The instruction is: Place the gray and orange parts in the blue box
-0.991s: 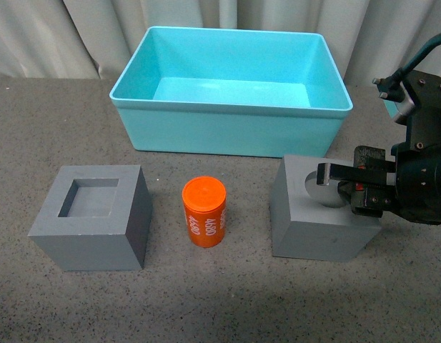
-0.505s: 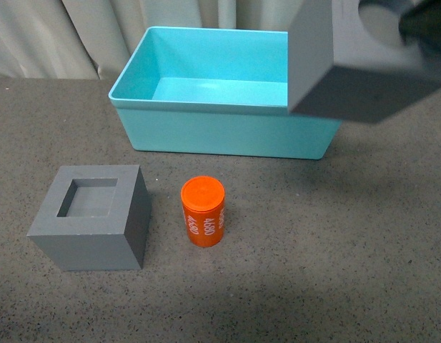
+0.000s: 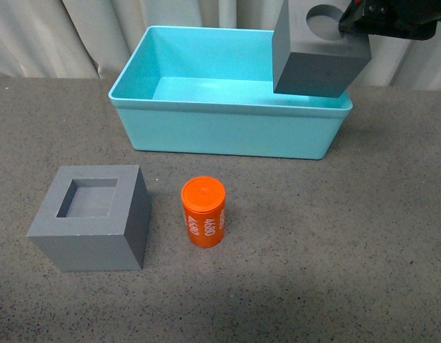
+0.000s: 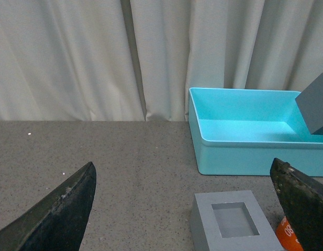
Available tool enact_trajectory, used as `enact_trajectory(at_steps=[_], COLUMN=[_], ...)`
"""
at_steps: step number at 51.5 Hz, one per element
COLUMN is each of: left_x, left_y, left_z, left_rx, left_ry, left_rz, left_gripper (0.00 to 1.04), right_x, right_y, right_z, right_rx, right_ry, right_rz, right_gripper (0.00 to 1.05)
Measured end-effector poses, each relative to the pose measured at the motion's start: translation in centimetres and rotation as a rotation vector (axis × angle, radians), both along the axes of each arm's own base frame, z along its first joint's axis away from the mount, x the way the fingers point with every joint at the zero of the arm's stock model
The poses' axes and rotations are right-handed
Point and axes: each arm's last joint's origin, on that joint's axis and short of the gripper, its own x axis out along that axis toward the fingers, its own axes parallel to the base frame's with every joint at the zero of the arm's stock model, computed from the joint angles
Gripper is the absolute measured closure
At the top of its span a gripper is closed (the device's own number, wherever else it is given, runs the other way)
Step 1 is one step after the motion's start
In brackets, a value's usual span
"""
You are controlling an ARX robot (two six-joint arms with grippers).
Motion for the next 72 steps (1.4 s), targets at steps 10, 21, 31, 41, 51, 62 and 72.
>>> enact_trajectory(at_steps=[10,21,31,41,51,62,72], left_x=[0.0,0.0,0.0,0.0,0.0,0.0,0.0], left_y=[0.0,0.0,0.0,0.0,0.0,0.0,0.0], left_z=[0.0,0.0,0.0,0.0,0.0,0.0,0.0], left_rx=[0.0,0.0,0.0,0.0,0.0,0.0,0.0], left_ry=[0.0,0.0,0.0,0.0,0.0,0.0,0.0], left_rz=[0.0,0.0,0.0,0.0,0.0,0.0,0.0], left_gripper=[0.07,0.07,0.07,0.07,0.07,0.07,0.07], right_x=[1.5,1.8,2.2,2.9,4.8,5.8,5.9], right_y=[1.5,1.8,1.2,0.6,0.3,0.2,-0.1], right_z=[-0.9,-1.3,-2.2,-4.0,-5.5,-5.7,-5.5], right_rx=[-0.045,-0.065,-0.056,-0.062,-0.062,-0.037,-0.014], right_ry=[0.079,0.109,0.133,0.187,0.264,0.306,0.295], right_rz=[-0.002,-0.021,-0.033,-0.036,-0.036,-0.033,-0.03], right_gripper=[0.87,0.87,0.87,0.87,0.87,0.87,0.63])
